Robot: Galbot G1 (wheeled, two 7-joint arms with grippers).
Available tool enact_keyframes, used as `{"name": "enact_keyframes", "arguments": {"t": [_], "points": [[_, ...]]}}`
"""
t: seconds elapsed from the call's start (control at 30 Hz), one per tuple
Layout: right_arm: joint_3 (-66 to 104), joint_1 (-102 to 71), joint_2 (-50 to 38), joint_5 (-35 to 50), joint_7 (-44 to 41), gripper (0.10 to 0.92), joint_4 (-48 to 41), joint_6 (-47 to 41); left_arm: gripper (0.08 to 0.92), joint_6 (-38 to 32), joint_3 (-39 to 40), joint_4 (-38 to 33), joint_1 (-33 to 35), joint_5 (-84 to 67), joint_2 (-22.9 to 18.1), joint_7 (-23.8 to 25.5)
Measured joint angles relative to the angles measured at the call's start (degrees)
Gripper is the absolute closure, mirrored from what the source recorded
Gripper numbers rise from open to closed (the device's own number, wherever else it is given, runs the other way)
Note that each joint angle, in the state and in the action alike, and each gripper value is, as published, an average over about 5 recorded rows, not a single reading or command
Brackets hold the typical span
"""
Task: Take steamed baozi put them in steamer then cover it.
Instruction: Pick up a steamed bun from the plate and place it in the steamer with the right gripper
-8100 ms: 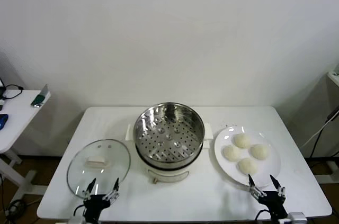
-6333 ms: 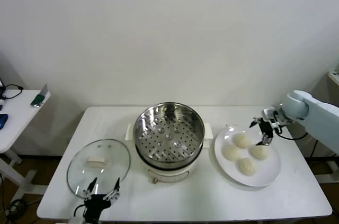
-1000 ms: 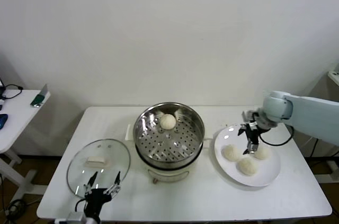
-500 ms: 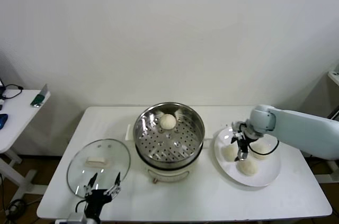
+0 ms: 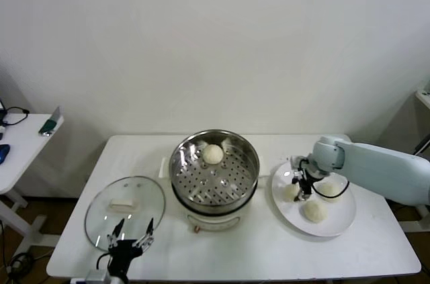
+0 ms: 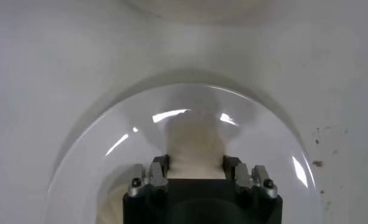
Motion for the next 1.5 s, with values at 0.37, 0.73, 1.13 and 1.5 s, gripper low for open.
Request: {"name": "enact_keyframes", "arguments": {"t": [0.37,0.73,1.13,1.5], "points": [[-11.39,21.7,1.65,9.29,-3.41,0.44,5.83,1.13,0.177,0.04,-0.04,0.07,-0.36,-0.16,0.49,-0.02],[-11.48,38.12,10.97,26.05,-1.68,0.44,12.81,-4.06,0.177,0.07,0.96,0.45,-0.97,-0.26,0.28,-0.02],[-8.86,33.2,25.22,30.65,5.33,0.44,13.58,-10.25,0.177,-0.07,0.79,-0.38,-0.34,-0.29,-0.12,-0.05],[-8.2,23.96,31.58,27.32,10.62,0.44,10.1,-13.82,0.177,-0.17,1.09,-0.06,-0.65,-0.21,-0.52,-0.07]]}}
